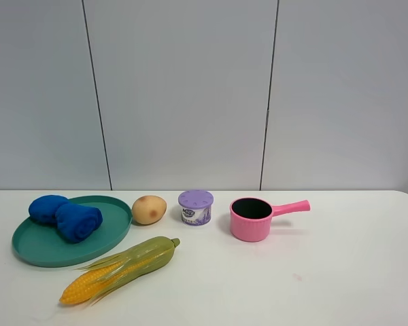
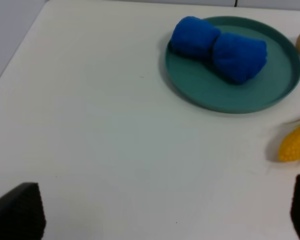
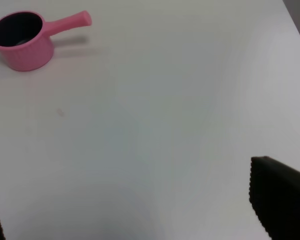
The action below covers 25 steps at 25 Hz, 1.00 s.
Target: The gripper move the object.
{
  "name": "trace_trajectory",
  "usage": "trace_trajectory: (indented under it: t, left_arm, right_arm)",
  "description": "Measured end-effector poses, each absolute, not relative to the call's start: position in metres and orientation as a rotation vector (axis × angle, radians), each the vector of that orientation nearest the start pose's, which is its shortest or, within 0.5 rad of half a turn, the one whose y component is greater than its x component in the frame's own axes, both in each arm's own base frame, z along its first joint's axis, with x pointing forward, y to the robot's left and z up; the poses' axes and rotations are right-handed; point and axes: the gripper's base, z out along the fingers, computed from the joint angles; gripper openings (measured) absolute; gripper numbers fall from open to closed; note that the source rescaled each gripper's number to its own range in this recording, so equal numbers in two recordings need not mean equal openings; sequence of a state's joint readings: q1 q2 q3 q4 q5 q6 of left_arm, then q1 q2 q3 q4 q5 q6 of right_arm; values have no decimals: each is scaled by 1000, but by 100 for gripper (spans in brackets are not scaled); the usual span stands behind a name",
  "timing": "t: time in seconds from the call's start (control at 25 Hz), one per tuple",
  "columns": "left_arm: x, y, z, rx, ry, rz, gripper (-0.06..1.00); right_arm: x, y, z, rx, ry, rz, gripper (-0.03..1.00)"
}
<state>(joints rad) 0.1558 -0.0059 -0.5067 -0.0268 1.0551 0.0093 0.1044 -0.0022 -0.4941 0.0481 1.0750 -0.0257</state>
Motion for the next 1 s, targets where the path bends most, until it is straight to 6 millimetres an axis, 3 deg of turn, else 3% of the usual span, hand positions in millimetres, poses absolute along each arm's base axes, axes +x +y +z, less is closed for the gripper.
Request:
trace_trajectory:
  t: [1.0]
  left_arm:
    - [-6,-3,280,-148,2021,72,100]
  right_arm:
    - [-5,2,274,9,2062,25,100]
